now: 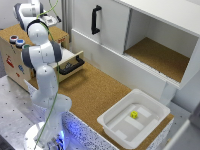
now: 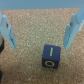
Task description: Push the blue button to turn on the blue light
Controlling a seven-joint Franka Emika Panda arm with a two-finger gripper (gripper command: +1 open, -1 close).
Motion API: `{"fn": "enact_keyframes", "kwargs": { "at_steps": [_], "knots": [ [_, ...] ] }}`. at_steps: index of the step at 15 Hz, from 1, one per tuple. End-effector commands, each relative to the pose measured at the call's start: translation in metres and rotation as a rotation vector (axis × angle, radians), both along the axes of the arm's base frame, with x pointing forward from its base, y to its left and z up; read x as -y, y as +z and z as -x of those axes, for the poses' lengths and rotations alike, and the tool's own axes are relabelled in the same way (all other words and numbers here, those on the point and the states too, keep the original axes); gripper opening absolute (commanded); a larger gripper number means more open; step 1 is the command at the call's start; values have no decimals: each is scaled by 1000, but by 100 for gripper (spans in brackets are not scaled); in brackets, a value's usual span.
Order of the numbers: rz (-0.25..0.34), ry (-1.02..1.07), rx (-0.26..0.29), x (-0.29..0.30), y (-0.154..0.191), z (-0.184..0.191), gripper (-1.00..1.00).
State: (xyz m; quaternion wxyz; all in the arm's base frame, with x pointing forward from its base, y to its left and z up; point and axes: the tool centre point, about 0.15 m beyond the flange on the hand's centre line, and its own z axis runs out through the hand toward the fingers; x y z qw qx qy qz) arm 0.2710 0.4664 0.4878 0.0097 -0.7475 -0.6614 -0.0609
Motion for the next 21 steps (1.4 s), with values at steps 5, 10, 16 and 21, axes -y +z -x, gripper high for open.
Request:
{"fn": "enact_keyframes", "kwargs": {
  "at_steps": [5,10,16,21],
  "knots": [
    [51,74,40,-17,82,76,100],
    [56,245,-7,-55,85,116,100],
    [88,334,0,-65,78,159,100],
    [131,71,-72,-36,56,145,-100]
  ]
}}
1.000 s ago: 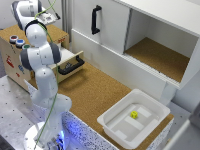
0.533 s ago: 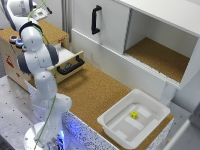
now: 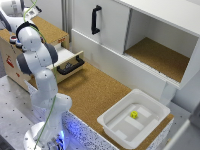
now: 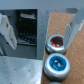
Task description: Push the blue button to turn on the blue light
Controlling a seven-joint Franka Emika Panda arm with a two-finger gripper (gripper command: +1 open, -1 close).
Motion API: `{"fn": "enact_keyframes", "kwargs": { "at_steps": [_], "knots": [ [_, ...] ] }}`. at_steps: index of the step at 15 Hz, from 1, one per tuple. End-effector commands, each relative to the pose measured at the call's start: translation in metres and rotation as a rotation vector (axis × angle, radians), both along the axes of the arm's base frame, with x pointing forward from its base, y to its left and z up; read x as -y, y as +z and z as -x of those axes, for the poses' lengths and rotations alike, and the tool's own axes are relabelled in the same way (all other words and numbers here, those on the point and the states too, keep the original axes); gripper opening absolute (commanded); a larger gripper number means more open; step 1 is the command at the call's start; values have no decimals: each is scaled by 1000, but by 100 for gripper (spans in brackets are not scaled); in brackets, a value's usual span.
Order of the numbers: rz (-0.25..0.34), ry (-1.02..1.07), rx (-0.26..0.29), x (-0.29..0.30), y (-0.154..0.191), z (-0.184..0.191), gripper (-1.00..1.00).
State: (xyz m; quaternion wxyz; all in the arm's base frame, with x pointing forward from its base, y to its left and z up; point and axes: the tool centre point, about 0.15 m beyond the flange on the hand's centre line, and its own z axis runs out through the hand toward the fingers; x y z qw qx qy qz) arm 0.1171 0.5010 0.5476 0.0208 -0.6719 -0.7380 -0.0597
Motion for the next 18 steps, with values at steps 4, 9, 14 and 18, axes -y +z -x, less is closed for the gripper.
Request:
{"fn": "enact_keyframes", "kwargs": {
  "at_steps": [4,9,14,18],
  "knots": [
    [114,-198,-72,-8,-17,-18,-100],
    [83,-190,-106,-35,-37,-26,-100],
    [105,-179,-135,-45,-63,-42,-100],
    [124,-199,-153,-44,-84,-51,-100]
  ]
}}
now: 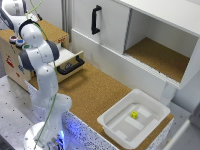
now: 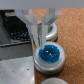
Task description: Push the blue button to turn on the blue light
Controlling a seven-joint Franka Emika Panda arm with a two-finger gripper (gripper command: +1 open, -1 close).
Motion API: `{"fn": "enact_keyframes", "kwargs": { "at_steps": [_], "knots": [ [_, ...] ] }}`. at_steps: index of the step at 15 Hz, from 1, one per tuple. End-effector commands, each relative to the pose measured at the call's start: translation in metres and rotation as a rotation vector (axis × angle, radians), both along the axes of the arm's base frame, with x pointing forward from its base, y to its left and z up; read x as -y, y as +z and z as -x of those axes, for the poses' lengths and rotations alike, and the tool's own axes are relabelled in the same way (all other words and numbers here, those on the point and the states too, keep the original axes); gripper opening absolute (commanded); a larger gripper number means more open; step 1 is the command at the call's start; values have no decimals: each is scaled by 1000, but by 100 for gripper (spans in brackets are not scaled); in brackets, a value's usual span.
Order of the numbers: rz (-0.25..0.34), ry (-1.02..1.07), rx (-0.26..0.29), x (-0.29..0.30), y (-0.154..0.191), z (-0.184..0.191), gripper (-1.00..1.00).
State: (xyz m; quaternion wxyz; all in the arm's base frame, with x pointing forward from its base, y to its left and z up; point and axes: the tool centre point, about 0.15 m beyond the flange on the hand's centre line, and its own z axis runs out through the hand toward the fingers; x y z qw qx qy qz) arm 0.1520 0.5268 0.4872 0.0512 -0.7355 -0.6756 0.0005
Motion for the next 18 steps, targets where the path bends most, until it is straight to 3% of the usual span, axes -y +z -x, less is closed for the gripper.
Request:
{"fn": "enact_keyframes", "kwargs": {
  "at_steps": [1,3,5,10,11,13,18],
  "knots": [
    [94,-20,-44,-17,-34,-13,-100],
    [110,-16,-79,-14,-53,-3,-100],
    [97,-18,-75,-11,-51,5,-100],
    [40,-11,112,-9,61,1,-100],
    [53,-16,140,-7,71,-2,100],
    [80,-60,170,6,84,-11,100],
    [117,-185,140,37,70,-20,100]
  ]
}}
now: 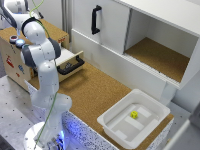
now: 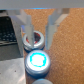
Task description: Push the blue button to turn on the blue light
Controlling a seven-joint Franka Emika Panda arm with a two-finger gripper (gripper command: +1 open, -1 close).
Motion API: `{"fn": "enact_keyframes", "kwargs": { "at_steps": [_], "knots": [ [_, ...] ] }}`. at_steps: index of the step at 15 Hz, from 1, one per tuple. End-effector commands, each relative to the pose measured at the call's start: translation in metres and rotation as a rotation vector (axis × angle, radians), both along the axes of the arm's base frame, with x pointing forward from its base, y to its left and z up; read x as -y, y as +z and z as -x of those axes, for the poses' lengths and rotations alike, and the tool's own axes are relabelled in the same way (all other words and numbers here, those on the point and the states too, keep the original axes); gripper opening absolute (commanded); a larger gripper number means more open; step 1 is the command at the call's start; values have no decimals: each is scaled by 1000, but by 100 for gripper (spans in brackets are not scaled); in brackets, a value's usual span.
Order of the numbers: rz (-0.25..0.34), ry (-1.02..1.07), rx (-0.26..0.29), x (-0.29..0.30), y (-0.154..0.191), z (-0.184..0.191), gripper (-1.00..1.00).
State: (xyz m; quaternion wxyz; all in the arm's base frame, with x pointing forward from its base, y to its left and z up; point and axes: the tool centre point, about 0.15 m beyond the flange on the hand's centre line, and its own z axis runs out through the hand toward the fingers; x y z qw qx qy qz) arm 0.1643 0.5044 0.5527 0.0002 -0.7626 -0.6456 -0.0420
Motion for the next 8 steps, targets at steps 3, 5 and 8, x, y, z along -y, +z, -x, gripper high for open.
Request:
{"fn": "enact_keyframes", "kwargs": {
  "at_steps": [3,5,8],
  "knots": [
    [86,-198,-29,45,-13,-11,100],
    [79,-255,-25,74,-18,-12,100],
    [20,-306,-11,124,-23,-13,100]
  ]
}}
